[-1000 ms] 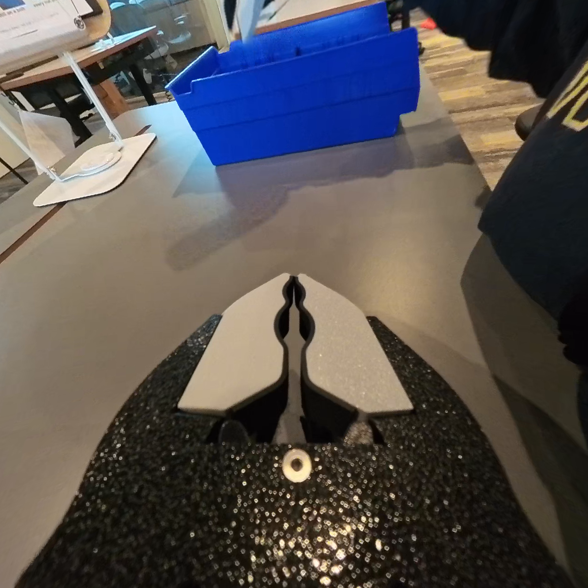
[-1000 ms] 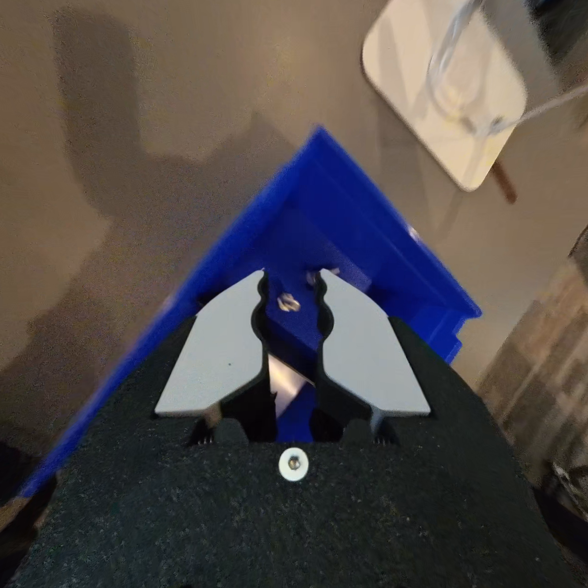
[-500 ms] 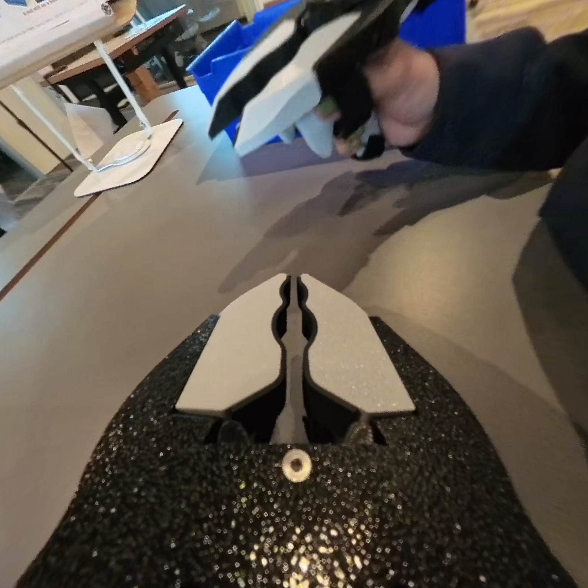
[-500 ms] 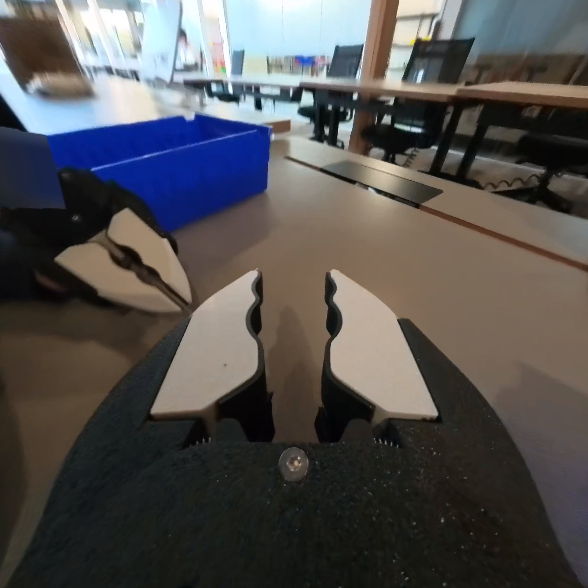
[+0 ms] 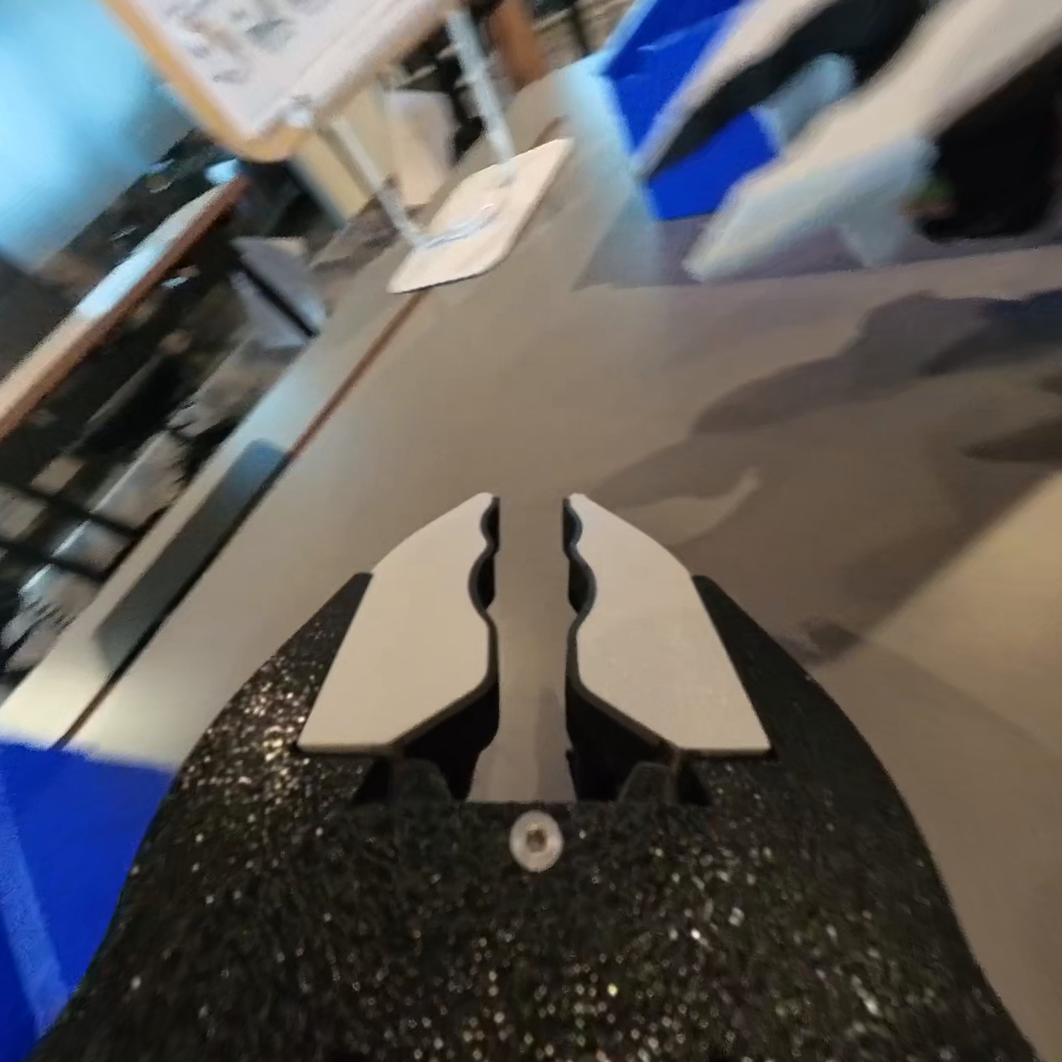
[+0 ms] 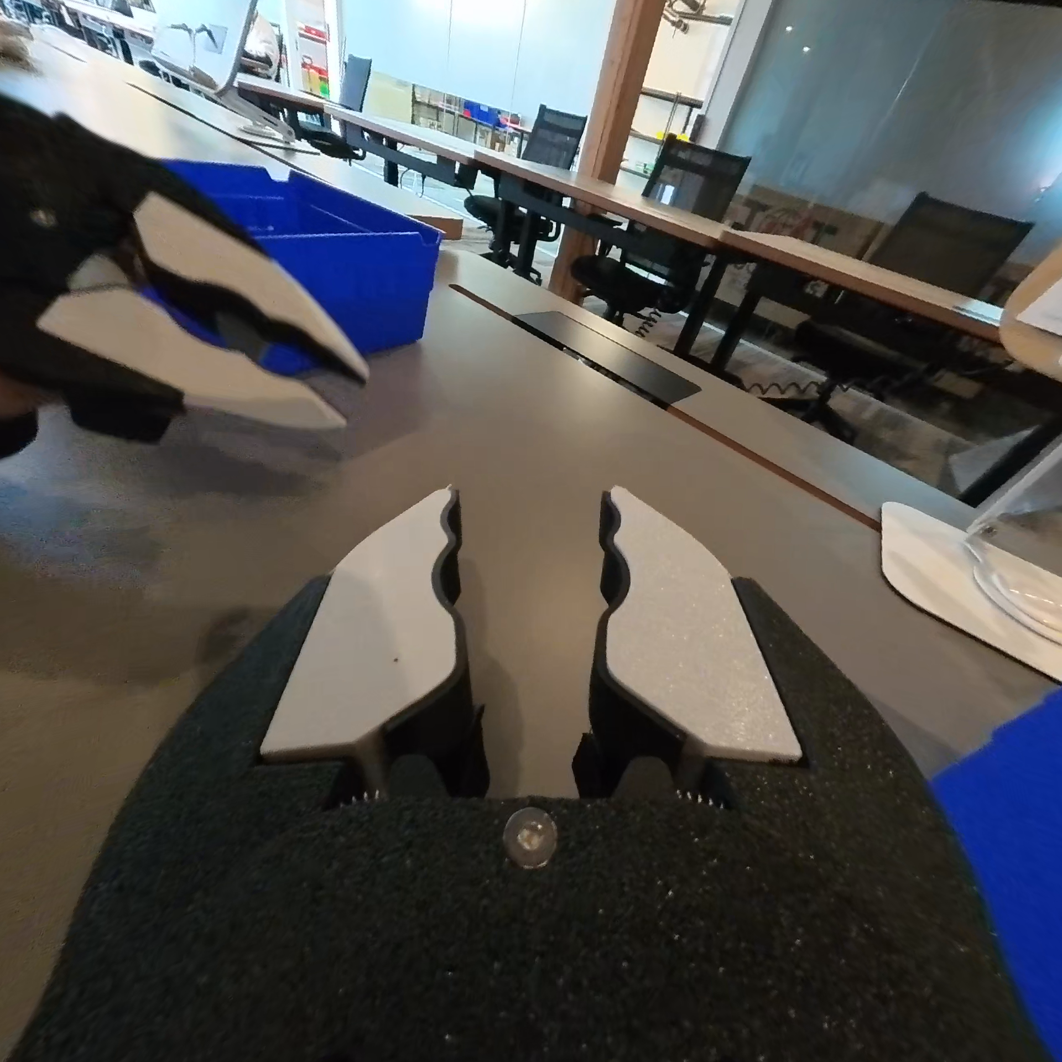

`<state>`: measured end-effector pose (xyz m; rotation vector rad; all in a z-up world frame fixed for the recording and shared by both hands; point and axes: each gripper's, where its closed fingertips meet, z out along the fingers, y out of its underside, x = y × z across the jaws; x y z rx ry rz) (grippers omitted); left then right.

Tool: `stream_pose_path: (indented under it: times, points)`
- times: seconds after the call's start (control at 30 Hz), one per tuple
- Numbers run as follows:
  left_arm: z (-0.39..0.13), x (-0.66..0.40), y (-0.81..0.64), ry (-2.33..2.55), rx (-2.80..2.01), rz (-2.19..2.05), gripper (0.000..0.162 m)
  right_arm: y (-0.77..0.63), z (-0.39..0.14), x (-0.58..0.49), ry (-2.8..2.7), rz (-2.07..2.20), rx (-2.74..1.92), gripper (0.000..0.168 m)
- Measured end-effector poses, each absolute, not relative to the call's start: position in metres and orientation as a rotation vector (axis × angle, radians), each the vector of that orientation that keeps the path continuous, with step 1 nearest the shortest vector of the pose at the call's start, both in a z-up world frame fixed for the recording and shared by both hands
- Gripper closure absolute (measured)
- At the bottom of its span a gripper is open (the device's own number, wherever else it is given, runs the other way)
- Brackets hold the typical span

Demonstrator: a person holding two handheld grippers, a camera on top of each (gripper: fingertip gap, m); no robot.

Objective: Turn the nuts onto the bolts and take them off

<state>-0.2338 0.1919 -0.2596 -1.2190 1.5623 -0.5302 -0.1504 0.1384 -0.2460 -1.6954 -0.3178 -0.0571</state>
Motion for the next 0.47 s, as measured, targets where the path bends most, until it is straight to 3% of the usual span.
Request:
stream_pose_path:
  times: [0.1,0.27,0.37,0.47]
  points:
    - [-0.234,-0.246,0.216,1.437,-1.287,-0.415,0.132,0.137,-0.247,-0.152,-0.320,-0.036,-1.704,0.120]
    - [-0.200,-0.281,0.274,1.179,-1.512,-0.174,0.067,0.134,-0.243,-0.154,-0.316,-0.012,-1.689,0.116]
    - [-0.211,-0.302,0.298,1.077,-1.751,-0.149,0.021,0.132,-0.240,-0.155,-0.320,-0.015,-1.676,0.115]
    - [-0.239,-0.322,0.316,1.050,-1.987,-0.116,0.015,0.131,-0.239,-0.155,-0.324,-0.021,-1.674,0.115]
